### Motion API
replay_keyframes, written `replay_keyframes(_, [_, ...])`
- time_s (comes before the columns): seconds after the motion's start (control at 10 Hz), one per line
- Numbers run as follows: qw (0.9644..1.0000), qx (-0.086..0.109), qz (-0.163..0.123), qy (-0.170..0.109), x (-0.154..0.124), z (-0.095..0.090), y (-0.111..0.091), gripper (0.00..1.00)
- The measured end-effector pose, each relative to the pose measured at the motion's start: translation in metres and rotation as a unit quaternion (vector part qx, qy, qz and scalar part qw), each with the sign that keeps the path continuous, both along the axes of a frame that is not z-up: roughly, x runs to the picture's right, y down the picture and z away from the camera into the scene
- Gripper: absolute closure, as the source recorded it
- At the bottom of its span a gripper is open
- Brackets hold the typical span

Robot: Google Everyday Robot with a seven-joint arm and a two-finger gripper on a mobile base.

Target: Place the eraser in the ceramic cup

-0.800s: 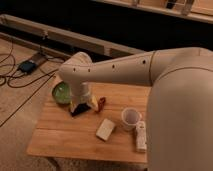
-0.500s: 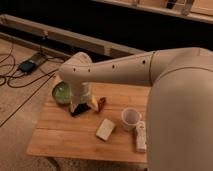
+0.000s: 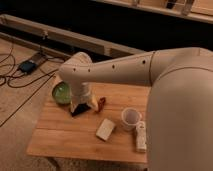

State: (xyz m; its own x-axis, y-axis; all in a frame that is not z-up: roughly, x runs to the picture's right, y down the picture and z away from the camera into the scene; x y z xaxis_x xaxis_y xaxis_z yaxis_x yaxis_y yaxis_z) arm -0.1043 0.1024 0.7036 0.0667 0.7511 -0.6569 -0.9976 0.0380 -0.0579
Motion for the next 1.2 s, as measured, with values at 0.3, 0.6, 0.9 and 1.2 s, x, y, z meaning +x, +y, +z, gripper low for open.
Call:
replay_keyframes(0.3, [1.0,0.0,0.0,0.0,0.0,0.0,0.0,0.28])
replay_keyframes(0.6, [1.0,0.0,0.0,0.0,0.0,0.0,0.0,0.28])
replay_keyframes(0.9, [1.0,0.004,0.002,0.0,0.001,0.027,-0.003,0.28])
replay_keyframes(1.2, [0.9999,0.005,0.01,-0.002,0.005,0.056,-0.015,0.28])
